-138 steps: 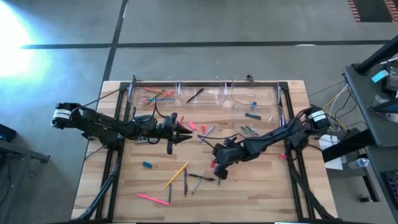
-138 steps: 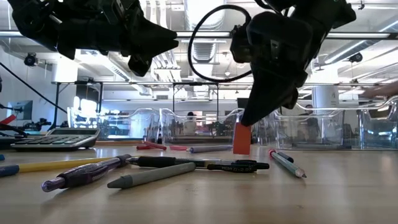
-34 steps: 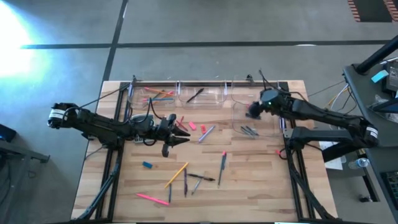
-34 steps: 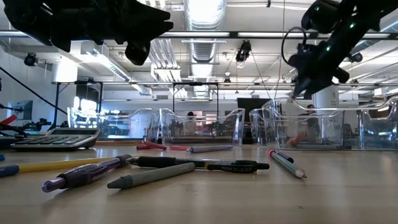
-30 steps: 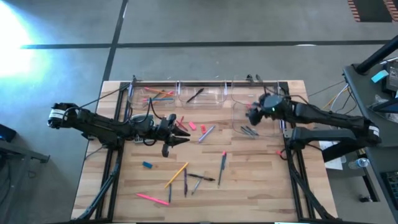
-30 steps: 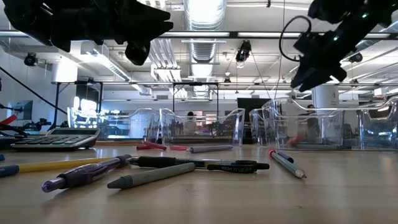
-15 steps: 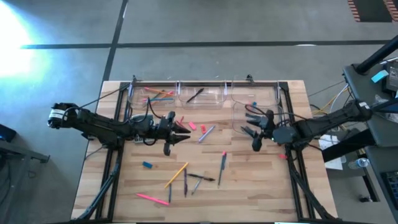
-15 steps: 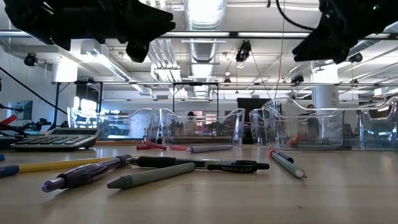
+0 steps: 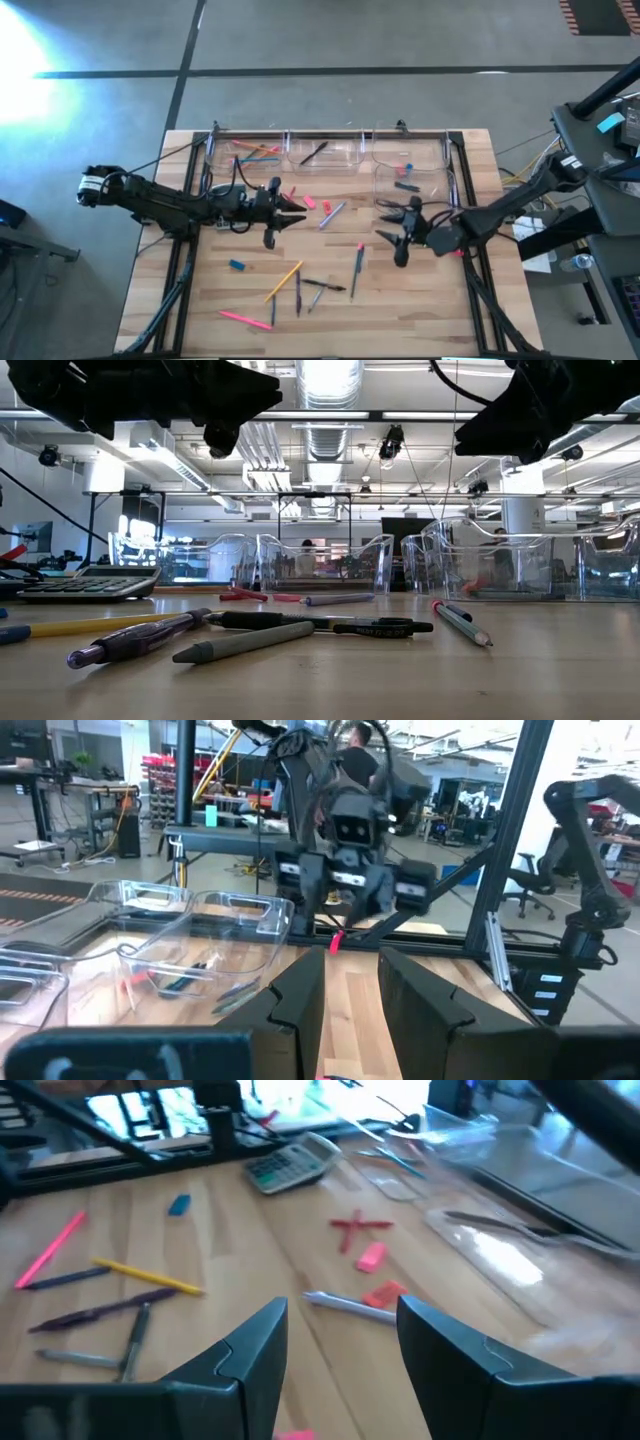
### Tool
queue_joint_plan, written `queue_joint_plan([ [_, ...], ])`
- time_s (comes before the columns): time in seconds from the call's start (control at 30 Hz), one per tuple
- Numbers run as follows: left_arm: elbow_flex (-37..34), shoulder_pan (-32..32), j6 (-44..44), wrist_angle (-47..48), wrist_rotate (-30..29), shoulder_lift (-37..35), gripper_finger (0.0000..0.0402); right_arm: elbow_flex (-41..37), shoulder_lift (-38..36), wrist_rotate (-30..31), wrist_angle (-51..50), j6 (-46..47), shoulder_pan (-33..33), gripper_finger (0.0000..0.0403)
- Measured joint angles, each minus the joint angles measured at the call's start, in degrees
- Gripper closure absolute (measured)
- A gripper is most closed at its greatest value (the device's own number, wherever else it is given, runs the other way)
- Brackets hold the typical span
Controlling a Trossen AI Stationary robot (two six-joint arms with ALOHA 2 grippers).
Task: Sort crayons/erasers/pens/pencils in bins
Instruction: Put the red crayon into the bottom transparent bin
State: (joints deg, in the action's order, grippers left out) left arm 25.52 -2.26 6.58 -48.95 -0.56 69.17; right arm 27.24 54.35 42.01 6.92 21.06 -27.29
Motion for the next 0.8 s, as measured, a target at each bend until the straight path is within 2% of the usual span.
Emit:
queue_joint_plan([
  [0.27, 0.0, 0.0, 0.0, 0.0, 0.0, 0.0, 0.0318, 0.0, 9.4, -2.1, 19.2, -11.1, -3.4, 0.0225],
  [0.37, 0.0, 0.0, 0.0, 0.0, 0.0, 0.0, 0.0318, 0.0, 10.8, -4.8, 21.2, -13.4, -3.6, 0.0225],
  [0.47, 0.0, 0.0, 0.0, -1.0, 0.0, 0.0, 0.0318, 0.0, 11.4, -5.0, 21.3, -11.8, -3.6, 0.0225],
  [0.63, 0.1, 0.0, -2.8, -7.0, 0.0, -0.2, 0.0318, 0.0, 12.7, -5.0, 23.7, -11.1, -3.6, 0.0226],
  [0.8, 1.0, 0.0, -9.5, -15.8, 0.0, -0.3, 0.0318, 0.0, 16.2, -5.9, 35.2, -12.9, -2.9, 0.0227],
])
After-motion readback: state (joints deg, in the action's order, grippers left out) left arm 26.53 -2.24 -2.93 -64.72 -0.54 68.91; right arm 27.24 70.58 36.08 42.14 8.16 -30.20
